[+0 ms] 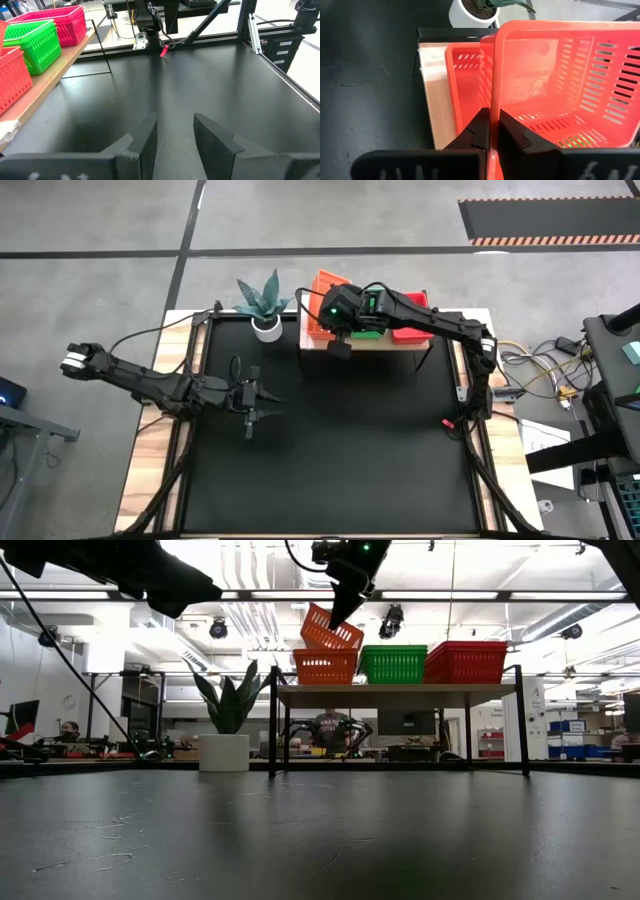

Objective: Stack baskets on shelf by color
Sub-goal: Stack the orange bin on top of the orange bins on the shelf, then return to Home Position

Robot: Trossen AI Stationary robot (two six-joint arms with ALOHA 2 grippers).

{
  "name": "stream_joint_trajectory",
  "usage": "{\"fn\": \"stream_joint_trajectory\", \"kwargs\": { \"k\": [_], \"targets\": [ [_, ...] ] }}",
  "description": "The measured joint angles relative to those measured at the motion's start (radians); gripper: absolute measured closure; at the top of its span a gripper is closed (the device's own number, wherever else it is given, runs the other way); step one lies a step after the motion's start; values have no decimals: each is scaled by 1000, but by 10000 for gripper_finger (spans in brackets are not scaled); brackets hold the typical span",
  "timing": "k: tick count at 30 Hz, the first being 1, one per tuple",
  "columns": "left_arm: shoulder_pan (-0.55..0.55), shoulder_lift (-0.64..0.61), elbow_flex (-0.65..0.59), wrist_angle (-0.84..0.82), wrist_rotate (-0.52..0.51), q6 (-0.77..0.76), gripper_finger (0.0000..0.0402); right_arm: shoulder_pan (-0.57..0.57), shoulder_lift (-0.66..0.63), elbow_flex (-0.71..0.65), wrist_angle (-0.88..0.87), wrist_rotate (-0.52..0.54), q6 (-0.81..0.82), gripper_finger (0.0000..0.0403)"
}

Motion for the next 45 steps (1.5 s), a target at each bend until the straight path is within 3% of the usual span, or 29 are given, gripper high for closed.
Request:
{"fn": "stream_joint_trajectory", "kwargs": {
  "k": [9,16,19,21,23,26,31,37,43,45],
  "targets": [
    [0,0,0,0,0,0,290,0,0,-3,0,3,2,328],
    [0,0,0,0,0,0,290,12,0,32,-11,3,-18,303],
    [0,0,-1,0,0,0,290,24,-1,61,-6,-17,-7,304],
    [0,0,-1,0,0,0,290,35,-8,64,-8,-92,-3,312],
    [0,0,-1,0,0,0,290,64,-21,56,-7,-157,-6,328],
    [-2,-6,-1,0,3,17,290,142,-57,2,15,-156,-23,362],
    [-19,-22,-2,0,8,58,290,294,-169,-213,177,-100,-11,390],
    [-34,-25,-13,36,77,112,290,469,-388,-671,600,23,-22,392],
    [-30,-7,-107,319,207,263,311,499,-581,-1127,1245,19,-198,392],
    [-20,-5,-146,423,208,284,326,468,-639,-1227,1366,-4,-257,392]
  ]
}}
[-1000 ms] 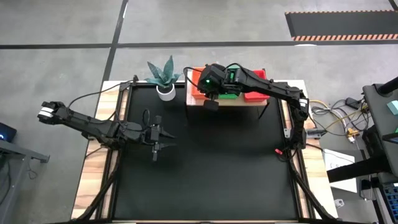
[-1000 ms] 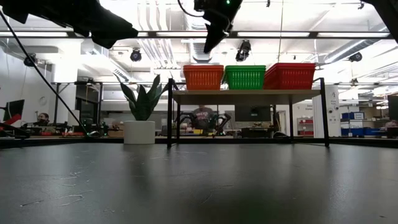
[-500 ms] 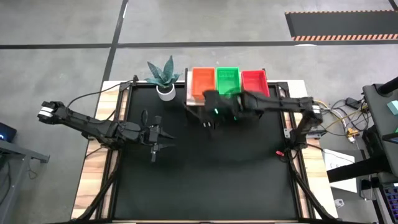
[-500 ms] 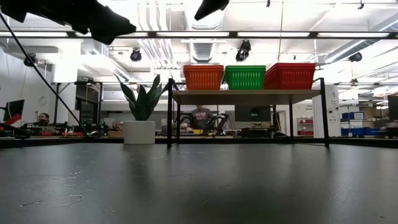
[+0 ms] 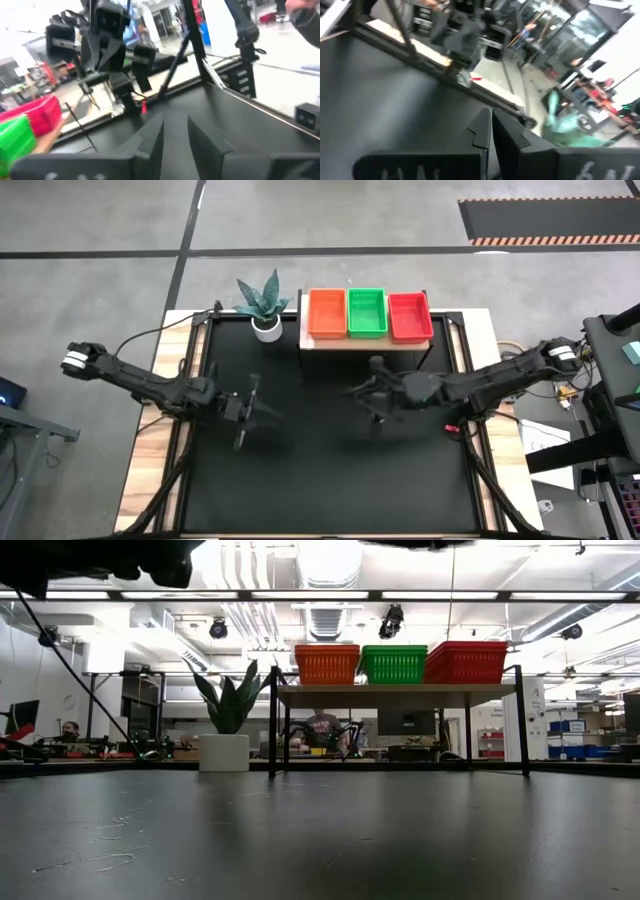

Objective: Stack baskets on shelf by color
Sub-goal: Return to Home Position

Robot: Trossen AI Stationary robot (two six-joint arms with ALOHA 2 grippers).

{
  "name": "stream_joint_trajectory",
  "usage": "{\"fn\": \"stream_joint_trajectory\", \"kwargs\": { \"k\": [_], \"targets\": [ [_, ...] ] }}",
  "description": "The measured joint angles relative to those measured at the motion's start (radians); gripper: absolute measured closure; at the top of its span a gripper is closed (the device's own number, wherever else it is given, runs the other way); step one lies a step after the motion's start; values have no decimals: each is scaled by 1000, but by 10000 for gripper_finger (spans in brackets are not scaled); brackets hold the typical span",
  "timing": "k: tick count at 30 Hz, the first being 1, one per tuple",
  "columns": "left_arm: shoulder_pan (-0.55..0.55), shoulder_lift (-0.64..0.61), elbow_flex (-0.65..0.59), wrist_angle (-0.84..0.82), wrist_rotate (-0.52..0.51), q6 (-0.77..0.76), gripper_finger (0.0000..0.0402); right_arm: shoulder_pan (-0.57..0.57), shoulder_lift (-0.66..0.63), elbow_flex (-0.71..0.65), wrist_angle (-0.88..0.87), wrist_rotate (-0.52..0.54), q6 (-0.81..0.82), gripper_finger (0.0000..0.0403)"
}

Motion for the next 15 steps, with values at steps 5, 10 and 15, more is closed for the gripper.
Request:
{"fn": "stream_joint_trajectory", "kwargs": {
  "k": [5,10,15],
  "targets": [
    [19,-91,-52,-50,-1,-23,375,-89,-202,-197,81,-133,14,392],
    [43,-237,-97,-67,-59,-12,397,-184,-386,-346,79,-159,29,392],
    [94,-383,-104,-241,-135,-29,400,-272,-554,-412,35,-235,31,394]
  ]
}}
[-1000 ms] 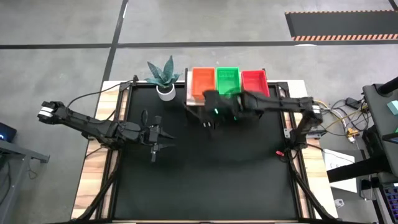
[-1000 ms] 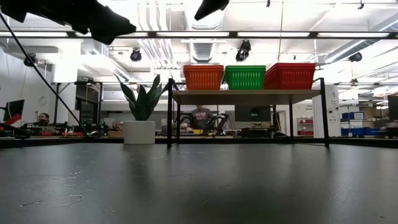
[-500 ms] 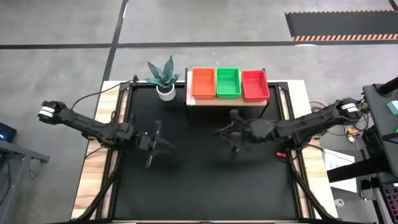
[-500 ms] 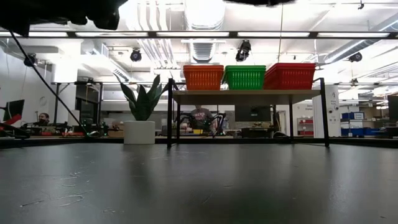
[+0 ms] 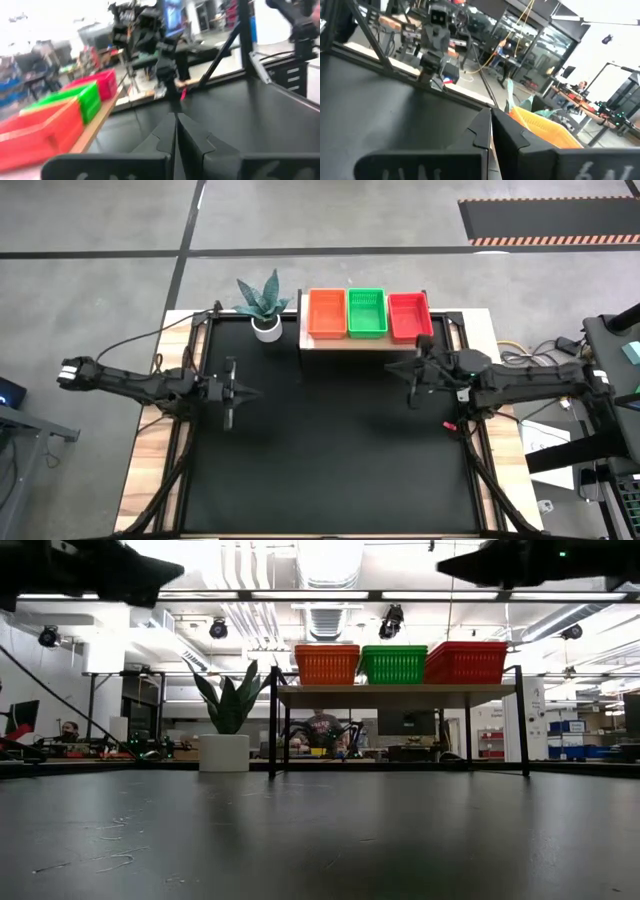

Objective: Stack baskets on shelf by color
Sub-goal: Return to Home Position

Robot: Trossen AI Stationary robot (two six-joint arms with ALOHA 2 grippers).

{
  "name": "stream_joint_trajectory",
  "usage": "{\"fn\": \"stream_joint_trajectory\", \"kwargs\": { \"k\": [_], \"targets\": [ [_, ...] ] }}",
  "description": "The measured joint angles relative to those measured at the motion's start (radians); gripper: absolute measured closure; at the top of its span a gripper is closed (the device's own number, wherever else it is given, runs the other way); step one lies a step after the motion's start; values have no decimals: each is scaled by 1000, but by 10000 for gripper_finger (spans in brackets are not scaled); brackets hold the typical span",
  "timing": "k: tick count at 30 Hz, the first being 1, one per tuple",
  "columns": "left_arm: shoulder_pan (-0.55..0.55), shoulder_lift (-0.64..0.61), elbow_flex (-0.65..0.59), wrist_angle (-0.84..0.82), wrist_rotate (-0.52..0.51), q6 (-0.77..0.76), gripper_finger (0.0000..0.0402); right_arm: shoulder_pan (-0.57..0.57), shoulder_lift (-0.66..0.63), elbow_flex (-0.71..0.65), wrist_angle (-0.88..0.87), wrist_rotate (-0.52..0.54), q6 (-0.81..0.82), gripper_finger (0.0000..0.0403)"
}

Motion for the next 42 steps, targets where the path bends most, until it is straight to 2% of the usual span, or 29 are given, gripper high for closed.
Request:
{"fn": "stream_joint_trajectory", "kwargs": {
  "k": [4,12,21,27,34,39,42],
  "targets": [
    [14,-71,-15,-79,-7,-24,401,-13,-124,-52,-55,-20,6,394],
    [14,-256,-147,-77,-1,-20,401,-13,-325,-196,-74,-11,35,394],
    [13,-457,-237,-66,0,-37,401,-13,-502,-289,-117,60,35,394],
    [13,-428,-242,-63,28,-99,402,-13,-620,-345,-124,51,13,394],
    [13,-417,-243,-47,54,-109,402,-13,-613,-405,-63,8,21,394],
    [13,-419,-244,-42,52,-109,402,-13,-614,-405,-76,-82,54,394],
    [13,-418,-244,-43,51,-109,402,-13,-614,-405,-77,-71,210,394]
  ]
}}
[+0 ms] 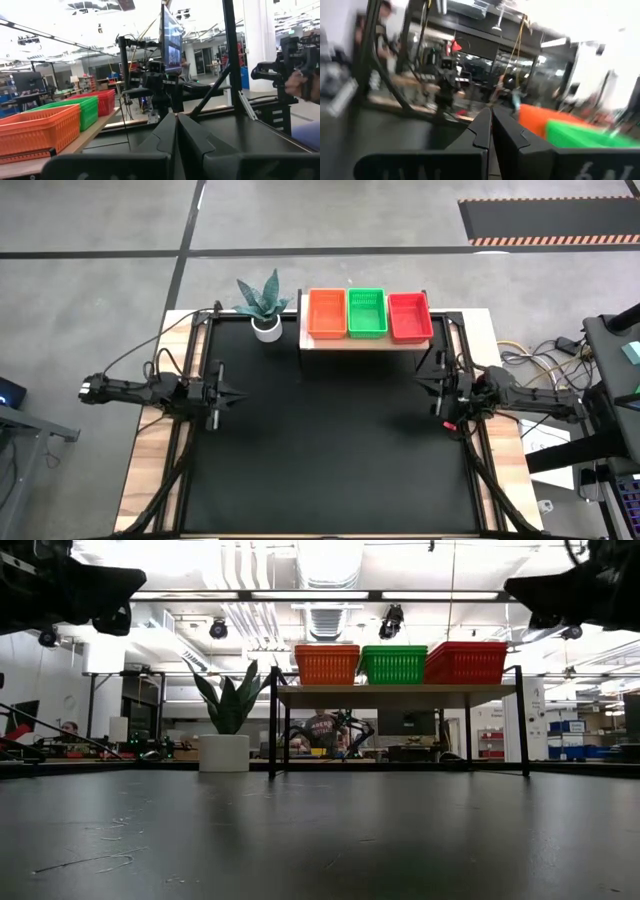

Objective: Stack baskets on shelf by color
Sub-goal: Return to Home Position

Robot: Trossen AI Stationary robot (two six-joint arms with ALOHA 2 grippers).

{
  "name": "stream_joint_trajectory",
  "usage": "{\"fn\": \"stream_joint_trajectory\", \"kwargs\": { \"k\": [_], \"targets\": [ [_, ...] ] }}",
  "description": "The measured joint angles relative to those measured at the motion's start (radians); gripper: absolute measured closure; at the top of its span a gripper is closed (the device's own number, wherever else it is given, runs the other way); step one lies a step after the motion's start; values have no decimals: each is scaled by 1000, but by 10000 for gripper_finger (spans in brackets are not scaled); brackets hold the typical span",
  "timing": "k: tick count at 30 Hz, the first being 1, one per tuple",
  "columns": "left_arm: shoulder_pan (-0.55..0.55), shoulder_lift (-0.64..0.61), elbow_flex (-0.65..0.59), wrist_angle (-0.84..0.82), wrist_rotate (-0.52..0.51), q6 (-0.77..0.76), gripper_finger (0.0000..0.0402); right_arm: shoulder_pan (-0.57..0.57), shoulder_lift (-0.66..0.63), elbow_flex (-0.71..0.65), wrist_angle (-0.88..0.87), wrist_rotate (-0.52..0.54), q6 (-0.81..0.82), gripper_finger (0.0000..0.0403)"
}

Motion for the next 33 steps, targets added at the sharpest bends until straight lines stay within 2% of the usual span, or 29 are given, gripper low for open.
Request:
{"fn": "stream_joint_trajectory", "kwargs": {
  "k": [4,9,33],
  "targets": [
    [0,-1,-1,1,0,0,402,0,1,0,0,2,227,394],
    [0,0,-1,1,-1,1,402,0,12,0,0,1,366,394],
    [0,0,-3,1,-3,1,402,0,13,-1,0,0,330,394]
  ]
}}
